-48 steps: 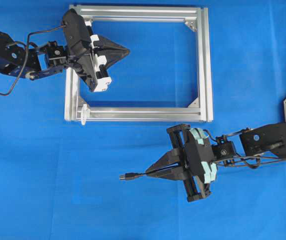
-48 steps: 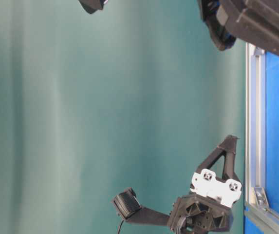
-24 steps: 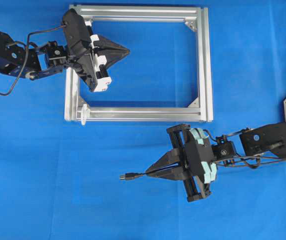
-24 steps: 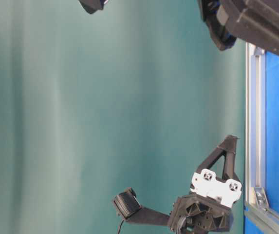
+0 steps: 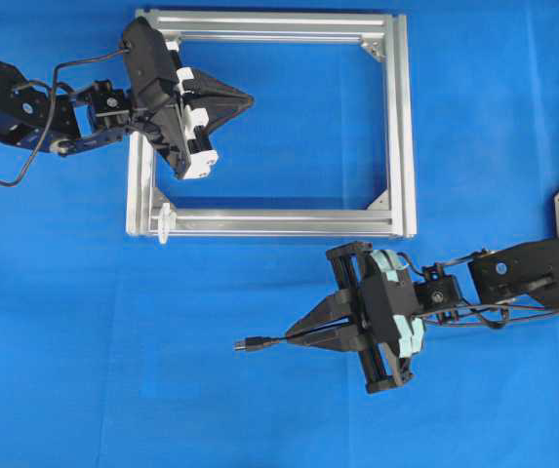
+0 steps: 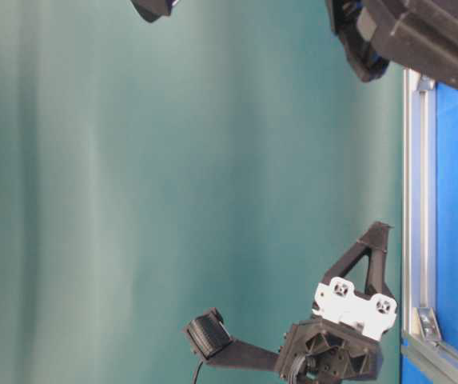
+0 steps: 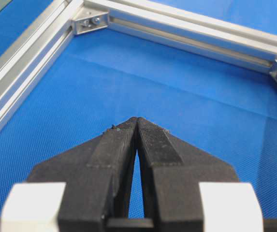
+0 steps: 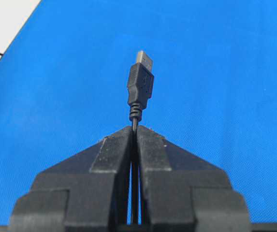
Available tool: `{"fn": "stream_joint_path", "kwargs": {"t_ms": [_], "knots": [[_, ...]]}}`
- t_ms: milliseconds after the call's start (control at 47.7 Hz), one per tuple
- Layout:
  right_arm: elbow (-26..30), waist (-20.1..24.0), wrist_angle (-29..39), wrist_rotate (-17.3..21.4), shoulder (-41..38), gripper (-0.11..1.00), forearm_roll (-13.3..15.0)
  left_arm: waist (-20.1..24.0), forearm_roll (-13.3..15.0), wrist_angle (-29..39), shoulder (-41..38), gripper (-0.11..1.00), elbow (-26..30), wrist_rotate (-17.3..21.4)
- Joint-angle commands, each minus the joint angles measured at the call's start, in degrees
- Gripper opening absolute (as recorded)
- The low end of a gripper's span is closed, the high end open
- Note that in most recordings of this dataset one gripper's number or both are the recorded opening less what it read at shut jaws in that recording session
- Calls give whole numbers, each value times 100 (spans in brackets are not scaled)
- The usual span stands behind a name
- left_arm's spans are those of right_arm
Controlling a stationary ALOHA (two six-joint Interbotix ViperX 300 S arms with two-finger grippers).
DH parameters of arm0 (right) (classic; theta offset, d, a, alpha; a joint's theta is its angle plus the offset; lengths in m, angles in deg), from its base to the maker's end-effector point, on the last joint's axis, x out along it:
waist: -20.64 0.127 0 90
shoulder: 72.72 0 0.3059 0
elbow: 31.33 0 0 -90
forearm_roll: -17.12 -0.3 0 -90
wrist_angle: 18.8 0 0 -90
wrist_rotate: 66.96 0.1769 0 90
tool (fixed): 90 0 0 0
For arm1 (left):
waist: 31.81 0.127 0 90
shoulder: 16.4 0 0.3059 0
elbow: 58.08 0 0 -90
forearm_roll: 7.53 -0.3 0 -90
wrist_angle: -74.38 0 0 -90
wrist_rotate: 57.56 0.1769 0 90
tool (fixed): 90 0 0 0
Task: Insert the wire through the string loop located on the left side.
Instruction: 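Carry the cable with the right gripper toward the white zip-tie loop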
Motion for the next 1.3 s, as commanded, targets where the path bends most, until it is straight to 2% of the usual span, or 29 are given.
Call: {"fn": "stream_joint_path", "kwargs": {"t_ms": [0, 210, 566, 922, 1278], "knots": [[35, -9, -18, -26, 132, 0, 9, -9, -9, -26, 149, 0, 44, -9], [-18, -299, -26, -105, 141, 0, 9, -9, -9, -26, 149, 0, 44, -9], [-167, -1362, 9, -264, 141, 0, 9, -44, -9, -26, 149, 0, 44, -9], [-53, -1512, 123, -396, 9, 0, 18, -35, -9, -26, 149, 0, 88, -9], [712, -1512, 132, -439, -624, 0, 18, -44, -18, -26, 149, 0, 88, -9]]}}
